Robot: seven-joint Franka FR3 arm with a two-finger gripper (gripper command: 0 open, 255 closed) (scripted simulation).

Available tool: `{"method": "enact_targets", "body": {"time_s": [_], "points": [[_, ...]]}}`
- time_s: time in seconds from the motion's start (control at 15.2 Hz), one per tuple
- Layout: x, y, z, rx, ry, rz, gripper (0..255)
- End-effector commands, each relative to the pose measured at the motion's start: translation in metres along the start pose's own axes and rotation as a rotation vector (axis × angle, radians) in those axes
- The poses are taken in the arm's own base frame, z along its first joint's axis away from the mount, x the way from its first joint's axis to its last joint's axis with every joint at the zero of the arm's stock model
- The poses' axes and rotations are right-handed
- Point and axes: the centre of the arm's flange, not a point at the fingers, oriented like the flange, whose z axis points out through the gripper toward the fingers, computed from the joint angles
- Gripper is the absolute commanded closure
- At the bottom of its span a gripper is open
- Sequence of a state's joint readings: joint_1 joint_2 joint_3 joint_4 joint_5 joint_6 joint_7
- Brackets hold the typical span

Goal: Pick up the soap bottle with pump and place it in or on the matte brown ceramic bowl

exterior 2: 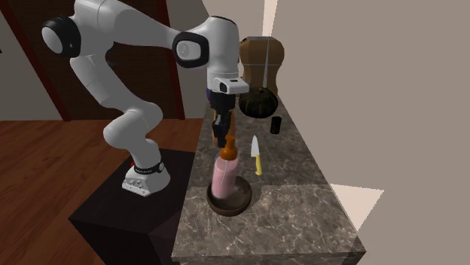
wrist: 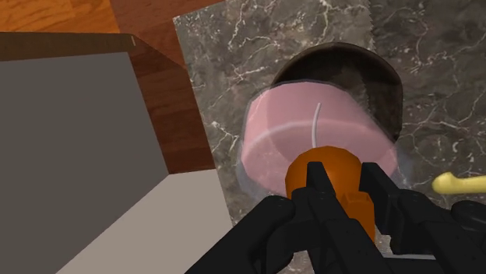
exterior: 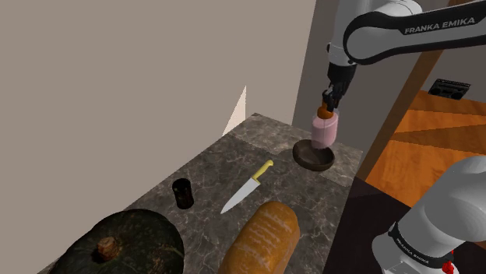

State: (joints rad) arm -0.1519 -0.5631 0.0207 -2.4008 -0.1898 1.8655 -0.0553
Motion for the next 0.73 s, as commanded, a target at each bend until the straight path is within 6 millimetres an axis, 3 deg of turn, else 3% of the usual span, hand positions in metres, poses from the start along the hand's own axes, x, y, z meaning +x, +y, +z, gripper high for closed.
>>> {"method": "enact_targets", "body": {"time_s": [0.0,0.66], "points": [[0.0,-0.001,0.01,0.0,0.001,0.0,255],[0.0,-0.011,0.058,0.0,0.001,0.0,255]]}}
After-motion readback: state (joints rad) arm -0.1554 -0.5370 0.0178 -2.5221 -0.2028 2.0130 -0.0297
